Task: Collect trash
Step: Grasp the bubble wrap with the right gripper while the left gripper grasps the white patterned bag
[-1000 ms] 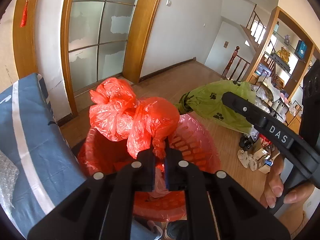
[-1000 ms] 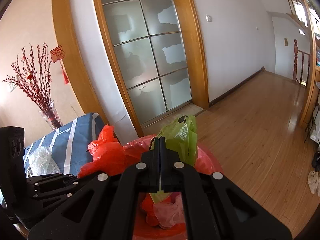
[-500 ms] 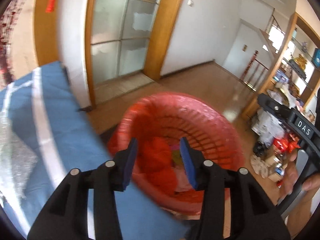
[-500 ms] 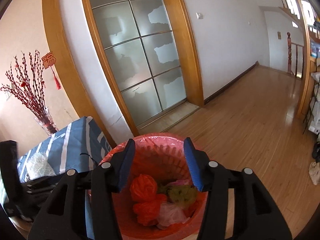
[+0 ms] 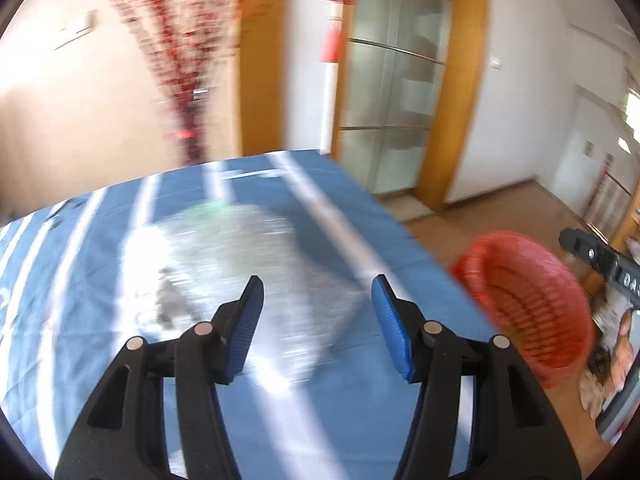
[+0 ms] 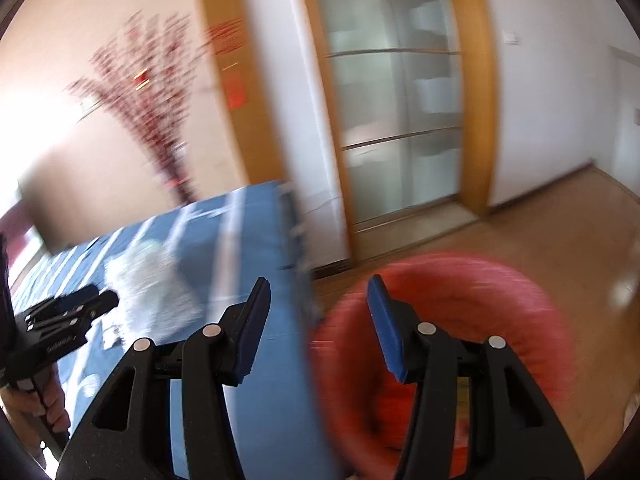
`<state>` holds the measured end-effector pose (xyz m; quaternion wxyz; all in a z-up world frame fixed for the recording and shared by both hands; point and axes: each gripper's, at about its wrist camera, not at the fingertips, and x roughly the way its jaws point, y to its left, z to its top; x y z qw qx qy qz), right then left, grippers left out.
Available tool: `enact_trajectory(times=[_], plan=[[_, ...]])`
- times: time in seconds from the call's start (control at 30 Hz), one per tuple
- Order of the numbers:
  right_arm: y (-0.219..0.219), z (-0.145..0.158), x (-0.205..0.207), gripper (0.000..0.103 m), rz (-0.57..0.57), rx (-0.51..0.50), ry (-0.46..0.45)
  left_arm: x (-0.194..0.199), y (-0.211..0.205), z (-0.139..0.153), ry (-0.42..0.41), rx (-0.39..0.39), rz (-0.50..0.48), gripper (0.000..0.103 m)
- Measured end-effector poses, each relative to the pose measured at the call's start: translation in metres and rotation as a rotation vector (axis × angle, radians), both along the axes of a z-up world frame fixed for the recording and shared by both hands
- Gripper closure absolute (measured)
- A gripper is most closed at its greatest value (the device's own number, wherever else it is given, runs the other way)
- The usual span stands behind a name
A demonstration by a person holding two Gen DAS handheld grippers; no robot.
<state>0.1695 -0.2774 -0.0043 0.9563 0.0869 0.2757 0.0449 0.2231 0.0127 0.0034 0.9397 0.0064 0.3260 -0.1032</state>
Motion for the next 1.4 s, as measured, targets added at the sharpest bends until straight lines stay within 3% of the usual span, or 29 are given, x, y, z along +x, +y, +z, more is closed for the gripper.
enact_trajectory(times=[0.17,0.33,0.7,0.73,0.77,0.8,0.9,1.4], plan=[[0.087,-0.010,0.032,0.051,0.177,-0.004,0.054,-0.001,0.069,0.001,-0.004,0.025,0.146,0.045],[0.148,-0.019,0.051,0.051,0.280,-0.012,0.098,-0.006,0.118,0.000,0.001,0.008,0.242,0.045],[0.213,-0.069,0.100,0.051,0.276,-0.089,0.298,-0.009,0.158,-0.010,0.027,-0.016,0.297,0.045],[0.214,-0.072,0.098,0.052,0.276,-0.099,0.307,-0.009,0.158,-0.011,0.028,-0.017,0.297,0.045],[0.215,-0.073,0.096,0.060,0.270,-0.116,0.289,-0.009,0.158,-0.012,0.031,-0.020,0.297,0.045],[0.215,-0.074,0.094,0.081,0.273,-0.130,0.289,-0.008,0.159,-0.013,0.034,-0.021,0.296,0.045],[0.212,-0.070,0.091,0.100,0.288,-0.116,0.282,-0.007,0.158,-0.016,0.043,-0.025,0.296,0.045],[0.136,-0.007,0.072,0.102,0.141,-0.041,0.062,0.010,0.130,-0.016,0.063,-0.037,0.236,0.045]])
